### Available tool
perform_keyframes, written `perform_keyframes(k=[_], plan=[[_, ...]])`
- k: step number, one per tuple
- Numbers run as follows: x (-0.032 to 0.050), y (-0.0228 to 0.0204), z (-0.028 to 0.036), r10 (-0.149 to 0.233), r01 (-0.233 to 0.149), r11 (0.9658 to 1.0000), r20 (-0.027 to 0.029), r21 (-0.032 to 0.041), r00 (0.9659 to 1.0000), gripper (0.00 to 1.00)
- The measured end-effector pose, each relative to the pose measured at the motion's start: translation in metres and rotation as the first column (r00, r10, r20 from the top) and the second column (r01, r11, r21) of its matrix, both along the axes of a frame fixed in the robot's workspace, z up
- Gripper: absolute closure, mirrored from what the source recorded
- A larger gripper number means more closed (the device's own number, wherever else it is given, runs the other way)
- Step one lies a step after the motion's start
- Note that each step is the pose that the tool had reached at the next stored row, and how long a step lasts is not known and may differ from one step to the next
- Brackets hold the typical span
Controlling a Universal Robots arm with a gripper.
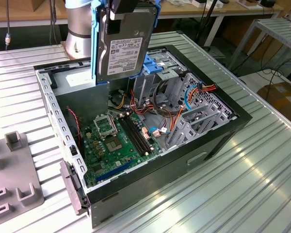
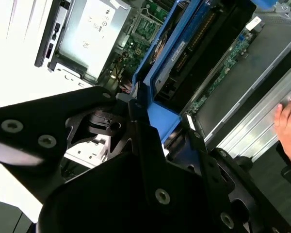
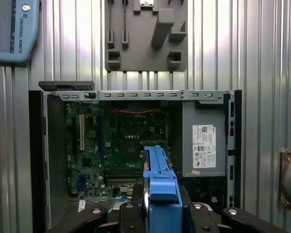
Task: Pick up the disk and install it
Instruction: 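Pick up the disk, then insert the disk into the insertion slot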
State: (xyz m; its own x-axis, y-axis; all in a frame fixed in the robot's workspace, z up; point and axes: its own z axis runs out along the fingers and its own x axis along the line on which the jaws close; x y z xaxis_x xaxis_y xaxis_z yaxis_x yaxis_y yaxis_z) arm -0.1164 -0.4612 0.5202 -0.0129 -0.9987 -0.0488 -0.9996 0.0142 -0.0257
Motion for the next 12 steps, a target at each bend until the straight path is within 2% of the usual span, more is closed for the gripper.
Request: perform_keyframes(k=[12], plan=[[0.0019, -0.0008, -0.001, 0.0, 0.0, 1.0, 0.0001, 0.0001, 1.0, 0.63]])
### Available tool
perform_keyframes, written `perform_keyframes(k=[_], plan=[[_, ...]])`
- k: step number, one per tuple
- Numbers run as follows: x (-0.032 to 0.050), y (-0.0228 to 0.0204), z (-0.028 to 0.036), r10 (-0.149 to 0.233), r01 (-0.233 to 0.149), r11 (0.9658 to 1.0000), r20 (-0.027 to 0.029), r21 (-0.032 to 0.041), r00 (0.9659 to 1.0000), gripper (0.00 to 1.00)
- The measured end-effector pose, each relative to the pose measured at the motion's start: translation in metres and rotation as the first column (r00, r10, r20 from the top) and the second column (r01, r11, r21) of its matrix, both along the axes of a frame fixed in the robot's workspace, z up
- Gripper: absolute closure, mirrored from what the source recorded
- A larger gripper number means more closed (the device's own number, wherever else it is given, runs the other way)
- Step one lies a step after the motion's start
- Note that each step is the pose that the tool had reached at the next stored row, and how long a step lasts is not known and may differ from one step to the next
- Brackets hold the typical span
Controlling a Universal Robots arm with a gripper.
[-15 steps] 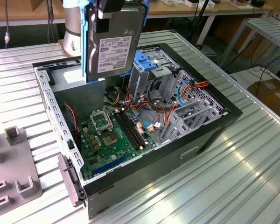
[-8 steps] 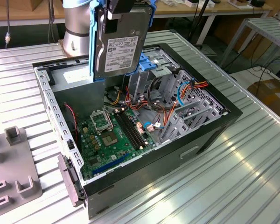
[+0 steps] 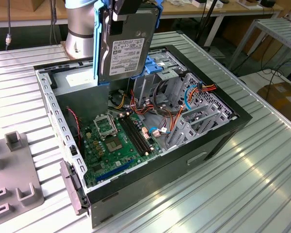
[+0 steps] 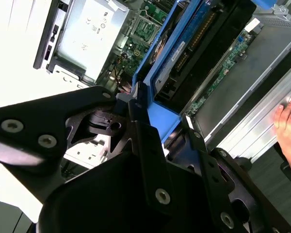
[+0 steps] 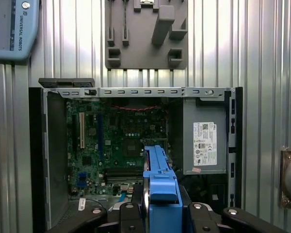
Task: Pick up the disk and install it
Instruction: 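Insert the disk into the insertion slot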
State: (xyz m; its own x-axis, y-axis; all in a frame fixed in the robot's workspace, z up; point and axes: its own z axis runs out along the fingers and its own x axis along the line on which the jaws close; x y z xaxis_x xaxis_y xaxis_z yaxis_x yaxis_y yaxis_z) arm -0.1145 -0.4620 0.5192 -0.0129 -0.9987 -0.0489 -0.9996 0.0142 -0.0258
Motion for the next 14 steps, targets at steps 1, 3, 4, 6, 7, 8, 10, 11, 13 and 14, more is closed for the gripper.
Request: perform_keyframes(k=[1, 3, 4, 6, 7, 8, 10, 11, 13, 14], plan=[[0.0, -0.0001, 0.0, 0.0, 0.0, 1.0, -0.0001, -0.0001, 1.0, 0.63], [0.0, -0.0008, 0.0, 0.0, 0.0, 1.0, 0.0001, -0.0001, 1.0, 0.63], [0.0, -0.0012, 0.0001, 0.0, 0.0, 1.0, -0.0001, -0.0002, 1.0, 0.63], [0.0, -0.0029, 0.0001, 0.0, 0.0, 1.0, -0.0002, -0.0001, 1.0, 0.63], [0.0, -0.0038, 0.0001, 0.0, 0.0, 1.0, -0.0001, -0.0001, 1.0, 0.63], [0.0, -0.0061, 0.0001, 0.0, 0.0, 1.0, -0.0001, -0.0003, 1.0, 0.63], [0.0, -0.0092, 0.0001, 0.0, 0.0, 1.0, -0.0001, -0.0001, 1.0, 0.63], [0.0, -0.0106, 0.0, 0.0, 0.0, 1.0, 0.0, -0.0001, 1.0, 0.63], [0.0, -0.0135, 0.0001, 0.0, 0.0, 1.0, -0.0001, -0.0001, 1.0, 0.63], [0.0, -0.015, 0.0, 0.0, 0.0, 1.0, -0.0001, -0.0001, 1.0, 0.63]])
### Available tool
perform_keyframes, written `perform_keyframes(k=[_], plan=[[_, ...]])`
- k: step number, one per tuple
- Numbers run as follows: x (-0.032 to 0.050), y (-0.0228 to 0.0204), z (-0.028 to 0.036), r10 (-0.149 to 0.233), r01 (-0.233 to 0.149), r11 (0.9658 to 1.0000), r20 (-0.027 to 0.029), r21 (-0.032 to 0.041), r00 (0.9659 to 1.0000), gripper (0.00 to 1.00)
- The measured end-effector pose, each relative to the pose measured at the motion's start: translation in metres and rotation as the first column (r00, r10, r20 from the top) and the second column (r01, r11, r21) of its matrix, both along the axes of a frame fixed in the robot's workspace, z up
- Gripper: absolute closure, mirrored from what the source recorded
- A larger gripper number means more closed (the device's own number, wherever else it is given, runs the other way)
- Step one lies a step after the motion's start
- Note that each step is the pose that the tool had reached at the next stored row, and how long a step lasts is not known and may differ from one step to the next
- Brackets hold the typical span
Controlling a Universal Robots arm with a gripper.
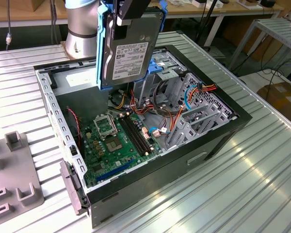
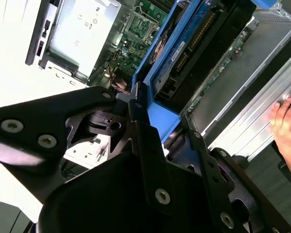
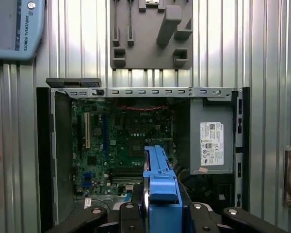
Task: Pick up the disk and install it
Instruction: 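Insert the disk into the insertion slot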
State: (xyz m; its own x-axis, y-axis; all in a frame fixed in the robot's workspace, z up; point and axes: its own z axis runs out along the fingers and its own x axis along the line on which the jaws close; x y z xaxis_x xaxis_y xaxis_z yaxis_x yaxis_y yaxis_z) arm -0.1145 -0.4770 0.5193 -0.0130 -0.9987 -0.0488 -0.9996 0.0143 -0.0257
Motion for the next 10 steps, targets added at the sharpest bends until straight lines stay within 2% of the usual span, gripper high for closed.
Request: perform_keyframes(k=[10], plan=[[0.0, -0.0178, 0.0001, 0.0, 0.0, 1.0, -0.0001, -0.0002, 1.0, 0.63]])
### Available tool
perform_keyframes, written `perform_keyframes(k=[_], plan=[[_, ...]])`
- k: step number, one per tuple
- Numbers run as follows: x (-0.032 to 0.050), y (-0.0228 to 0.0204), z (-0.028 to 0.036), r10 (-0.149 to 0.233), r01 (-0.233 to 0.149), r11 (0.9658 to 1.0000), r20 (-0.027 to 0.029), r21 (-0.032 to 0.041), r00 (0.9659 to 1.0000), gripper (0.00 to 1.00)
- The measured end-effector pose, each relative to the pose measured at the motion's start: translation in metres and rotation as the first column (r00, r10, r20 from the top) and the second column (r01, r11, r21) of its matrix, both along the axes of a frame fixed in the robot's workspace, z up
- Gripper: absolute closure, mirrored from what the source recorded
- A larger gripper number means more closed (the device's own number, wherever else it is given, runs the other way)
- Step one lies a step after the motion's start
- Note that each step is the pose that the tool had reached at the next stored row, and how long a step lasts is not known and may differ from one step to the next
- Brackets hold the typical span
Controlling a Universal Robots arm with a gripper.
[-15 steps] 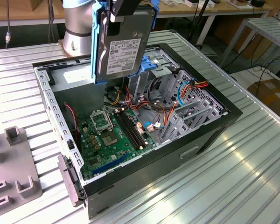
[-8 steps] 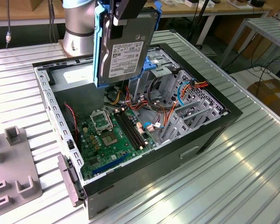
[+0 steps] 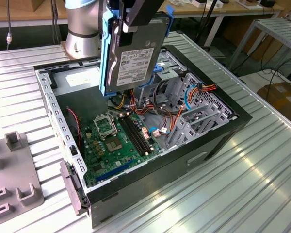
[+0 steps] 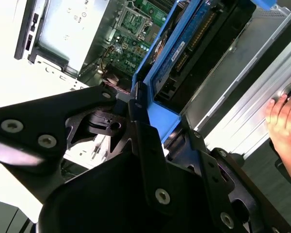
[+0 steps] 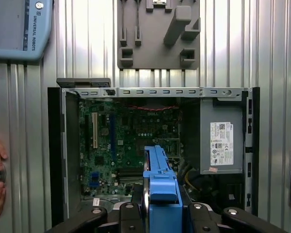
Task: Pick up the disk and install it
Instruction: 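Insert the disk into the insertion slot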
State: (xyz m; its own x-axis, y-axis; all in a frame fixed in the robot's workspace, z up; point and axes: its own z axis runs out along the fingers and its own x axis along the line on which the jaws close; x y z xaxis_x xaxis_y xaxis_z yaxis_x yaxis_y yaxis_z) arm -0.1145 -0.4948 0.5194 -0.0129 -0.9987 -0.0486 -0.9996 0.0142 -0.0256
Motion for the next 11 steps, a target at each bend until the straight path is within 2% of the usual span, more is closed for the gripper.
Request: perform_keyframes(k=[7, 9, 10, 11], plan=[[0.0, -0.0117, 0.0, 0.0, 0.0, 1.0, 0.0001, 0.0001, 1.0, 0.63], [0.0, -0.0157, 0.0, 0.0, 0.0, 1.0, 0.0001, 0.0, 1.0, 0.63], [0.0, -0.0199, -0.0001, 0.0, 0.0, 1.0, 0.0001, 0.0001, 1.0, 0.63], [0.0, -0.0216, 0.0, 0.0, 0.0, 1.0, 0.0, 0.0, 1.0, 0.63]])
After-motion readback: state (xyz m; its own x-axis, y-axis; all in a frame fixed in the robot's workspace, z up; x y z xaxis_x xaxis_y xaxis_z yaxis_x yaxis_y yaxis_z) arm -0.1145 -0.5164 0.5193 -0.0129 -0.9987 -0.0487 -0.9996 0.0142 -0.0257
